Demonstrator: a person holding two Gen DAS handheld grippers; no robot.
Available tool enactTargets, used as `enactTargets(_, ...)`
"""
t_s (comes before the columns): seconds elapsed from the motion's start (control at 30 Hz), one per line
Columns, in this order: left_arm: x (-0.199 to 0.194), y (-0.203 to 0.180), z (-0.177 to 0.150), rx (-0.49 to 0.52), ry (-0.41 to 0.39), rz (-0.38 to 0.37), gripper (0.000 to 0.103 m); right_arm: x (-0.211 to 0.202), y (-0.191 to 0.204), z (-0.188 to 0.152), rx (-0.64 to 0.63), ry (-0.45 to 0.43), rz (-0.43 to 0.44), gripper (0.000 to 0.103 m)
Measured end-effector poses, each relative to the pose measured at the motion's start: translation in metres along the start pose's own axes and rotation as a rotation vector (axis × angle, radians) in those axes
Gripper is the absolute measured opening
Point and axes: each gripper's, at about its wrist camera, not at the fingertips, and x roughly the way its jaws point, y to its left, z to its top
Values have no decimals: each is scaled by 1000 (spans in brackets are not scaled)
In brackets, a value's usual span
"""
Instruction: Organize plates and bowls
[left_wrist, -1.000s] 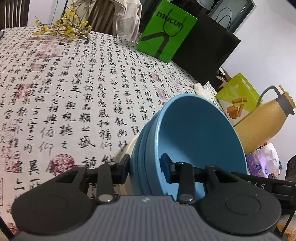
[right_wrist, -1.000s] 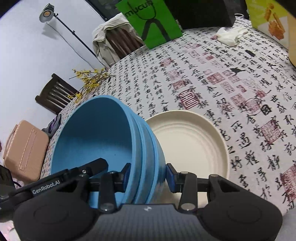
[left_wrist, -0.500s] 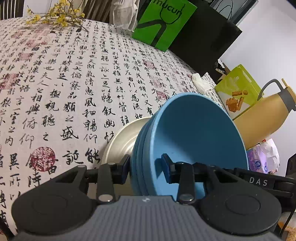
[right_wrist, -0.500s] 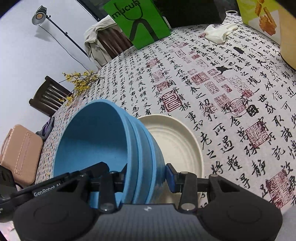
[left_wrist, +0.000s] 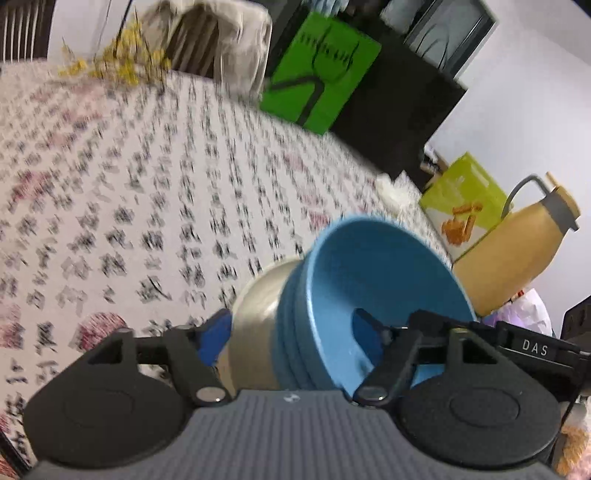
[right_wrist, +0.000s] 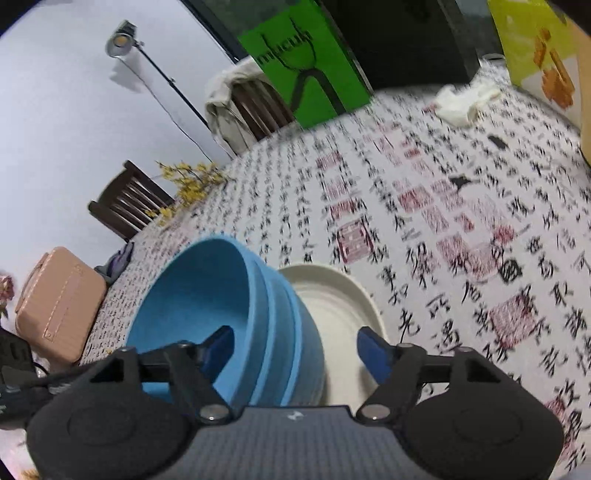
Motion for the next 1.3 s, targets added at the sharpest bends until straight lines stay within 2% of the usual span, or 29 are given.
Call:
enactTargets(0.07,-16,3,-2,24,-63,-2,88,-8,0,-4,-41,-55,45,86)
enactTargets(0.1,-23,3,-3,39,-92,3,99,-14,2,-8,-73,-88,62,87)
enactTargets(0.13,-32,4,-5,57,-137,14,103,-20,5,-13,-105,-129,75,95)
enactTargets(0.17,-40,4,-7,72,-176,24,103,-25,8,-17,-123,-161,83,103)
enactTargets(0.33,-67,0,-28,167,-316,75,103,-44,23,-49,-193,-323,46,103)
enactTargets(0.57,-96,-12,-80,288,-438,139,103,-73,37,-106,-261,-451,-50,103)
enactTargets(0.63,-104,-15,-93,297,-456,151,103,-80,41,-123,-279,-473,-77,103)
enactTargets(0.77,-122,-18,-118,282,-487,142,103,-95,42,-145,-299,-482,-83,103)
enactTargets(0.9,-139,-24,-142,304,-531,170,103,-110,46,-164,-353,-512,-94,103)
enactTargets(1.07,-150,-29,-165,330,-530,180,103,-121,50,-186,-368,-526,-90,103)
enactTargets(1.3,-160,-25,-194,369,-533,218,103,-125,58,-219,-425,-514,-140,103)
